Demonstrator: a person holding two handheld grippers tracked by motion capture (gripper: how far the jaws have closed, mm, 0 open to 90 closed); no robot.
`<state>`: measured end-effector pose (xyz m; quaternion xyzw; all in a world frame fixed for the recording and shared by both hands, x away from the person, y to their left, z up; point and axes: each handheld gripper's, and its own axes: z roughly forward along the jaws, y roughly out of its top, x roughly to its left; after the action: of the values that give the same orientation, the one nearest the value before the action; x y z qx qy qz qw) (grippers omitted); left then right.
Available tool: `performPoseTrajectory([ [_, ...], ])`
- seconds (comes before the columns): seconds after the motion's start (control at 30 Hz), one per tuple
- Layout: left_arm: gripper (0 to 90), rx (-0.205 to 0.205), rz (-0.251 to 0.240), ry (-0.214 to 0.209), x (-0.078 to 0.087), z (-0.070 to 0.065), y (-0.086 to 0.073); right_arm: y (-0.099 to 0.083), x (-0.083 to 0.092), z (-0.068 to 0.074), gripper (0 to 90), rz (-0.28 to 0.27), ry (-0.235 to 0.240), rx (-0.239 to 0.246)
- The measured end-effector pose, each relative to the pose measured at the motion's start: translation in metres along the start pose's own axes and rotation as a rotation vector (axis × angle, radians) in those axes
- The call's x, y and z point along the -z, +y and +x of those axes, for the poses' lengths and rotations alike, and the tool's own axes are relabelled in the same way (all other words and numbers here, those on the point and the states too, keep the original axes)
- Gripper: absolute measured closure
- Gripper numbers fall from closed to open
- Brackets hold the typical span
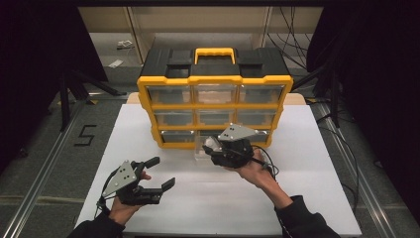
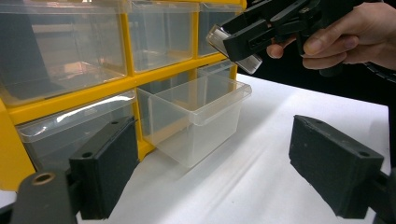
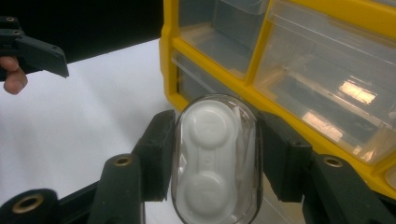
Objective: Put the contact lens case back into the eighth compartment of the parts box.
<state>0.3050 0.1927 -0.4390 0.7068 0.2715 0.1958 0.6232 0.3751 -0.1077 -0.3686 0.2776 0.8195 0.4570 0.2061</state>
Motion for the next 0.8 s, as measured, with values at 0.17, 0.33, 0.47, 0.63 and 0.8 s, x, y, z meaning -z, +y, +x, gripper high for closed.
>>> performPoseTrajectory([
  [0.17, 15.5, 0.000, -0.001, -0.002, 0.000, 0.000, 0.000, 0.002, -0.003, -0.002, 49.9, -0.001, -0.004, 0.001],
  [0.33, 15.5, -0.002, -0.005, -0.004, 0.000, 0.000, 0.000, 0.004, -0.010, -0.004, 49.9, -0.002, -0.010, 0.005],
  [0.47, 15.5, -0.001, -0.006, -0.004, 0.001, 0.000, 0.000, 0.005, -0.015, -0.005, 49.9, 0.006, -0.016, 0.005],
  [0.63, 15.5, 0.001, -0.008, -0.004, 0.001, 0.000, 0.000, 0.006, -0.021, -0.007, 49.9, 0.010, -0.024, 0.001],
  [0.8, 15.5, 0.001, -0.009, -0.005, 0.001, 0.000, 0.000, 0.009, -0.025, -0.006, 49.9, 0.021, -0.036, 0.009],
])
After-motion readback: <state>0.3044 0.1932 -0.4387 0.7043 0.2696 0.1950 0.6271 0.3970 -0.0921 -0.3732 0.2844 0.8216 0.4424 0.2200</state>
